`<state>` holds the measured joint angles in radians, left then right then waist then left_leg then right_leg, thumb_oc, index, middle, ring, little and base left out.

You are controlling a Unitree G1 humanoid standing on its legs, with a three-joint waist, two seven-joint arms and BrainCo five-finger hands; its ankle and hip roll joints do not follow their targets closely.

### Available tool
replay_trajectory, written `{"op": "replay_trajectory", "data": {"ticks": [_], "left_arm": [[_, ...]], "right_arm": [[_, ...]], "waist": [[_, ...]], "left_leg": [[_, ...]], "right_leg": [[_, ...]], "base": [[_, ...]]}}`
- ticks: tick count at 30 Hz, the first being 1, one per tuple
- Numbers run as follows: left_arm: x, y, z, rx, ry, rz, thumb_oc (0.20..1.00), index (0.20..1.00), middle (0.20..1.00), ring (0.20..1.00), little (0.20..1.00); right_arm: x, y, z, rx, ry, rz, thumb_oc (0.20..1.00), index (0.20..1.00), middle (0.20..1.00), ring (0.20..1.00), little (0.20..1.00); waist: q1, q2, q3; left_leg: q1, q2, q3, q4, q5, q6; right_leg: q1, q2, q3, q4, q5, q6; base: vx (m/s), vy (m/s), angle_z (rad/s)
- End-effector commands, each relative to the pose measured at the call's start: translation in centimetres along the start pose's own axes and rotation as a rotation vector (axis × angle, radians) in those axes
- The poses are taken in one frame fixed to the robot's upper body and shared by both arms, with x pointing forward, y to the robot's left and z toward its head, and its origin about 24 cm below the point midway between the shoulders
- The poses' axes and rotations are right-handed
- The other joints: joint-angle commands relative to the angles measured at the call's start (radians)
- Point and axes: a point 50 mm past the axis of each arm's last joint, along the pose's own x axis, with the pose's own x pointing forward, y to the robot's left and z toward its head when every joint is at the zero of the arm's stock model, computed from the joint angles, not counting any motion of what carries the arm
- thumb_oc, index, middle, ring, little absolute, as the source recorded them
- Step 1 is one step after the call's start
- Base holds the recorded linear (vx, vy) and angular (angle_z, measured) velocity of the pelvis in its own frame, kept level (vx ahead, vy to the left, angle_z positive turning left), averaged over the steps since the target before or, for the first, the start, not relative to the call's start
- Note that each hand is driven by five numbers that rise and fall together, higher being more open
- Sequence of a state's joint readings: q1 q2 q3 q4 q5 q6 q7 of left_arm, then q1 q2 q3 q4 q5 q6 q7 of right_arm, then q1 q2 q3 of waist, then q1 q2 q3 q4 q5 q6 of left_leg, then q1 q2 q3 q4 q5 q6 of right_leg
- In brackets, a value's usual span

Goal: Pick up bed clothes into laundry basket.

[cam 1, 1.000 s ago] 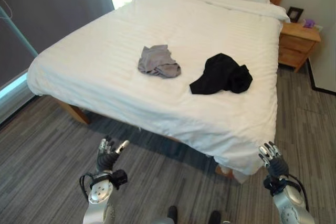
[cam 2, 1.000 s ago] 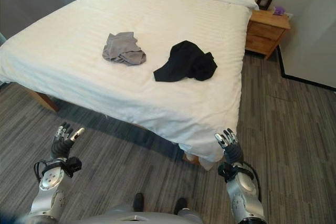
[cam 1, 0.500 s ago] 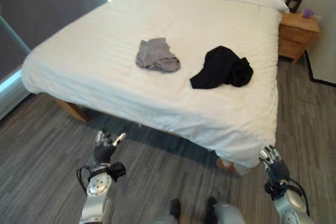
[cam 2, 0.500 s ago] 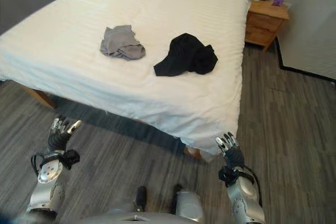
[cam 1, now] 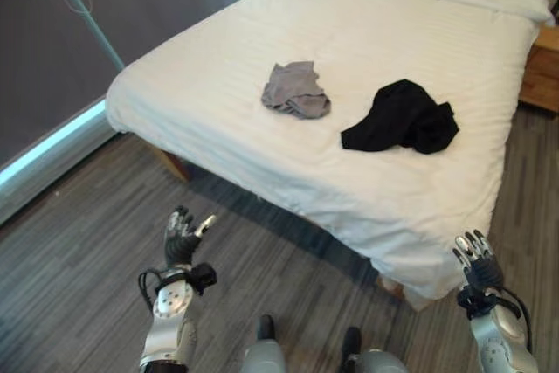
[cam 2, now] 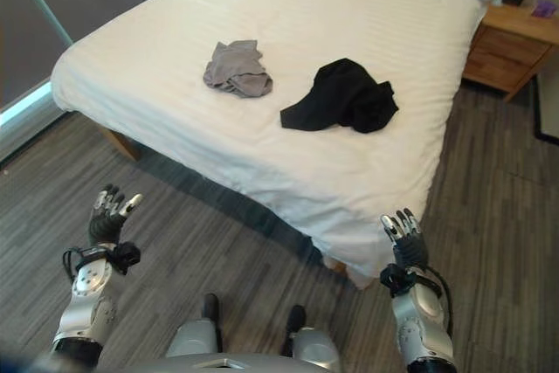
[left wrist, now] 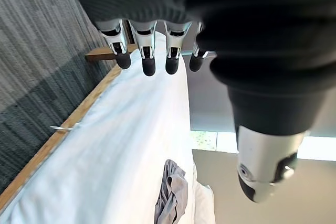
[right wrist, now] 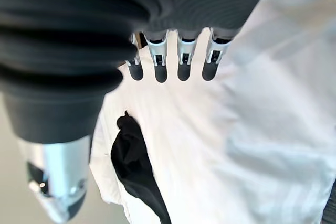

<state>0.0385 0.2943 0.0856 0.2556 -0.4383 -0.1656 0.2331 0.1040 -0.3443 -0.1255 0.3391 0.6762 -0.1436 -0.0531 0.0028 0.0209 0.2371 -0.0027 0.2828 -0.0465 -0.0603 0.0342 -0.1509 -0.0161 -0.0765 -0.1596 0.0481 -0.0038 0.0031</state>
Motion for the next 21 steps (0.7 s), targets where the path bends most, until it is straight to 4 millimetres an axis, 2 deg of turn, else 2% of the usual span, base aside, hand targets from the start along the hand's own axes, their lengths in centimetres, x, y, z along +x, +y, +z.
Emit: {"op": "replay_trajectory", "data": {"ticks": [1, 2, 3, 5, 6, 7, 9, 10, 11, 13, 14, 15, 16, 17, 18, 19, 20, 21], "left_arm": [[0.2, 1.9, 3.2, -0.052, -0.166, 0.049, 1.000, 1.000, 1.000, 1.000, 1.000], [0.2, 2.0, 3.2, -0.051, -0.166, 0.049, 1.000, 1.000, 1.000, 1.000, 1.000], [0.4, 1.5, 3.4, -0.032, -0.169, 0.018, 1.000, 1.000, 1.000, 1.000, 1.000], [0.7, 1.4, 3.9, -0.021, -0.186, -0.003, 1.000, 1.000, 1.000, 1.000, 1.000], [0.7, 1.4, 3.9, -0.021, -0.186, -0.003, 1.000, 1.000, 1.000, 1.000, 1.000], [1.0, 1.4, 4.0, 0.004, -0.181, -0.010, 1.000, 1.000, 1.000, 1.000, 1.000], [1.0, 1.9, 4.3, 0.041, -0.187, 0.000, 1.000, 1.000, 1.000, 1.000, 1.000], [0.9, 2.7, 4.7, 0.057, -0.199, 0.014, 1.000, 1.000, 1.000, 1.000, 1.000], [0.8, 3.6, 5.2, 0.083, -0.213, 0.038, 1.000, 1.000, 1.000, 1.000, 1.000], [0.7, 4.1, 5.5, 0.101, -0.223, 0.048, 1.000, 1.000, 1.000, 1.000, 1.000], [0.7, 4.7, 5.8, 0.120, -0.232, 0.065, 1.000, 1.000, 1.000, 1.000, 1.000], [0.6, 5.4, 5.9, 0.129, -0.239, 0.094, 1.000, 1.000, 1.000, 1.000, 1.000], [0.6, 5.4, 5.9, 0.129, -0.239, 0.094, 1.000, 1.000, 1.000, 1.000, 1.000], [0.4, 6.6, 6.4, 0.134, -0.254, 0.150, 1.000, 1.000, 1.000, 1.000, 1.000], [0.4, 6.6, 6.4, 0.134, -0.254, 0.150, 1.000, 1.000, 1.000, 1.000, 1.000], [0.0, 7.9, 6.3, 0.154, -0.256, 0.208, 1.000, 1.000, 1.000, 1.000, 1.000], [-0.1, 8.0, 6.7, 0.158, -0.270, 0.215, 1.000, 1.000, 1.000, 1.000, 1.000], [-0.1, 8.0, 6.7, 0.158, -0.270, 0.215, 1.000, 1.000, 1.000, 1.000, 1.000]], "right_arm": [[0.3, 0.0, 2.4, -0.034, -0.109, 0.025, 1.000, 1.000, 1.000, 1.000, 1.000], [0.3, 0.0, 2.4, -0.034, -0.109, 0.025, 1.000, 1.000, 1.000, 1.000, 1.000], [0.1, -0.6, 2.1, -0.039, -0.107, -0.013, 1.000, 1.000, 1.000, 1.000, 1.000], [0.1, -0.6, 2.4, -0.018, -0.124, -0.017, 1.000, 1.000, 1.000, 1.000, 1.000], [0.0, -0.6, 2.4, -0.017, -0.124, -0.017, 1.000, 1.000, 1.000, 1.000, 1.000], [0.1, -0.2, 2.0, 0.013, -0.118, -0.024, 1.000, 1.000, 1.000, 1.000, 1.000], [0.3, 1.3, 1.0, 0.093, -0.092, 0.004, 1.000, 1.000, 1.000, 1.000, 1.000], [0.2, 1.9, 0.7, 0.113, -0.082, 0.029, 1.000, 1.000, 1.000, 1.000, 1.000], [0.2, 2.5, 0.4, 0.122, -0.069, 0.055, 1.000, 1.000, 1.000, 1.000, 1.000], [0.0, 2.6, 0.2, 0.119, -0.061, 0.064, 1.000, 1.000, 1.000, 1.000, 1.000], [0.0, 2.6, 0.3, 0.119, -0.062, 0.069, 1.000, 1.000, 1.000, 1.000, 1.000], [-0.2, 2.1, 0.3, 0.114, -0.065, 0.063, 1.000, 1.000, 1.000, 1.000, 1.000], [-0.2, 2.1, 0.3, 0.114, -0.065, 0.063, 1.000, 1.000, 1.000, 1.000, 1.000], [-0.3, 1.0, 1.0, 0.087, -0.092, 0.037, 1.000, 1.000, 1.000, 1.000, 1.000], [-0.3, 1.0, 1.0, 0.087, -0.092, 0.037, 1.000, 1.000, 1.000, 1.000, 1.000], [-0.4, -0.1, 1.2, 0.089, -0.108, -0.004, 1.000, 1.000, 1.000, 1.000, 1.000], [-0.5, -0.7, 1.3, 0.107, -0.117, -0.036, 1.000, 1.000, 1.000, 1.000, 1.000], [-0.5, -0.7, 1.3, 0.107, -0.117, -0.036, 1.000, 1.000, 1.000, 1.000, 1.000]], "waist": [[0.003, -0.006, -0.079], [0.005, -0.006, -0.079], [-0.002, -0.004, -0.092], [-0.001, -0.015, -0.099], [-0.002, -0.019, -0.099], [-0.004, -0.034, -0.110], [-0.002, -0.032, -0.097], [-0.004, -0.025, -0.084], [-0.003, -0.014, -0.070], [-0.005, -0.008, -0.063], [-0.012, -0.001, -0.057], [-0.023, 0.004, -0.052], [-0.023, 0.004, -0.052], [-0.021, 0.002, -0.049], [-0.022, 0.003, -0.049], [-0.014, -0.015, -0.057], [-0.021, -0.013, -0.059], [-0.020, -0.014, -0.061]], "left_leg": [[-0.054, -0.002, -0.007, 0.057, 0.148, -0.041], [-0.052, -0.003, -0.005, 0.058, 0.146, -0.040], [-0.044, -0.007, 0.055, -0.002, 0.163, -0.050], [-0.046, -0.044, 0.027, 0.020, 0.100, -0.039], [-0.048, -0.048, 0.027, 0.025, 0.097, -0.037], [-0.057, -0.104, 0.040, 0.049, 0.042, 0.006], [-0.030, -0.165, 0.054, 0.054, 0.005, 0.067], [-0.019, -0.183, 0.058, 0.052, 0.005, 0.088], [0.003, -0.191, 0.075, 0.033, 0.006, 0.102], [0.025, -0.196, 0.081, 0.009, 0.009, 0.111], [0.045, -0.196, 0.098, -0.010, 0.009, 0.115], [0.072, -0.203, 0.121, -0.024, -0.006, 0.119], [0.072, -0.203, 0.120, -0.024, -0.006, 0.119], [0.091, -0.216, 0.148, -0.027, -0.024, 0.120], [0.091, -0.215, 0.147, -0.027, -0.024, 0.120], [0.116, -0.224, 0.171, -0.027, -0.044, 0.110], [0.118, -0.213, 0.173, -0.027, -0.045, 0.104], [0.113, -0.215, 0.174, -0.027, -0.040, 0.105]], "right_leg": [[0.120, -0.153, 0.020, -0.015, -0.053, 0.144], [0.121, -0.154, 0.021, -0.018, -0.053, 0.145], [0.155, -0.173, 0.001, -0.038, -0.044, 0.160], [0.157, -0.223, 0.015, -0.044, -0.002, 0.183], [0.159, -0.227, 0.015, -0.047, -0.001, 0.185], [0.132, -0.291, 0.033, 0.001, 0.085, 0.208], [0.053, -0.326, 0.089, 0.152, 0.188, 0.174], [0.003, -0.331, 0.111, 0.223, 0.261, 0.164], [-0.037, -0.334, 0.110, 0.276, 0.279, 0.160], [-0.067, -0.327, 0.106, 0.316, 0.267, 0.158], [-0.092, -0.300, 0.067, 0.348, 0.230, 0.155], [-0.128, -0.257, -0.022, 0.345, 0.164, 0.153], [-0.128, -0.257, -0.023, 0.345, 0.164, 0.153], [-0.155, -0.178, -0.161, 0.282, 0.081, 0.138], [-0.154, -0.177, -0.163, 0.280, 0.082, 0.138], [-0.115, -0.094, -0.238, 0.144, 0.051, 0.128], [-0.111, -0.105, -0.196, 0.125, 0.049, 0.138], [-0.113, -0.106, -0.196, 0.119, 0.056, 0.137]], "base": [[0.20, 0.171, -0.59], [0.38, 0.384, -0.47], [0.25, 0.350, -0.20], [0.24, 0.381, 0.04], [0.23, 0.420, 0.17], [0.22, 0.431, 0.19], [0.21, 0.515, 0.13], [0.12, 0.469, -0.28], [0.11, 0.413, -0.48], [0.09, 0.248, -0.36], [0.16, 0.260, -0.24], [0.16, 0.263, -0.39], [0.18, 0.226, -0.36], [0.09, 0.096, -0.19], [0.21, 0.067, -0.44], [0.14, -0.070, -0.47], [0.13, -0.067, -0.74], [0.12, -0.147, -0.38]]}}
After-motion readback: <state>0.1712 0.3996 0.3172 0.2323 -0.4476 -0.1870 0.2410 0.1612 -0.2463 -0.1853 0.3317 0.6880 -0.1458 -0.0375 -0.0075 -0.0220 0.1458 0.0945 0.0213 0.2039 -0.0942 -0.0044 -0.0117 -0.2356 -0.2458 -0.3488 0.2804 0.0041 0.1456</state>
